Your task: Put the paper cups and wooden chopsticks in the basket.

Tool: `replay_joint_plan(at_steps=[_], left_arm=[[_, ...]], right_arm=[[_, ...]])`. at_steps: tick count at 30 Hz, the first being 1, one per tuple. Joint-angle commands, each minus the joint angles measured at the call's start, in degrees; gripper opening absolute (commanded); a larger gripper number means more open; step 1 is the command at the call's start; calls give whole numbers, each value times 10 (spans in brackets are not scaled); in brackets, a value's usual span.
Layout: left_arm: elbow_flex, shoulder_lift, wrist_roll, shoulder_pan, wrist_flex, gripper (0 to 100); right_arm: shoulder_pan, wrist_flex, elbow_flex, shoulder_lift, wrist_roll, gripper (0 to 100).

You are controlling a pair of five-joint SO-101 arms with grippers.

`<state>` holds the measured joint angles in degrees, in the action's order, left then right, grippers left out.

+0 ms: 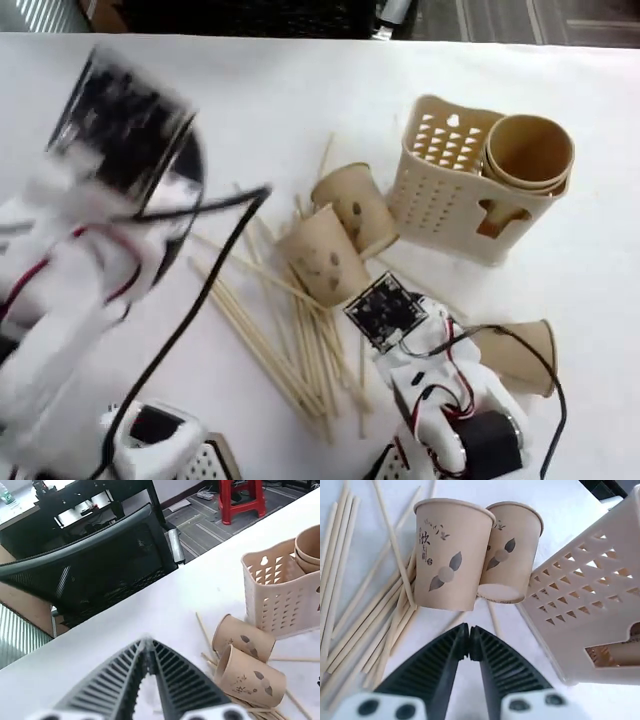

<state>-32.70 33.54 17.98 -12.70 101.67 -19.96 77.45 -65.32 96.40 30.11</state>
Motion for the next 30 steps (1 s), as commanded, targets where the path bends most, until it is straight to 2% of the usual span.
replay_joint_plan(at_steps=[1,8,13,17,20,24,30], left_arm=[[127,110,4,50,-41,24],[439,297,6,137,-147,24],[658,404,42,169,-239,24],[799,471,43,196,-309,26],[873,507,43,210,-341,26],[927,536,43,214,-364,27],[946,545,43,213,-363,27]], right_arm=[[35,9,100,-115,-1,19],[96,104,285,-326,-1,21],[160,179,371,-347,0,22],[245,208,396,-346,1,46],[334,208,396,-351,4,86],[421,208,382,-351,46,86],[496,171,269,-352,69,111]])
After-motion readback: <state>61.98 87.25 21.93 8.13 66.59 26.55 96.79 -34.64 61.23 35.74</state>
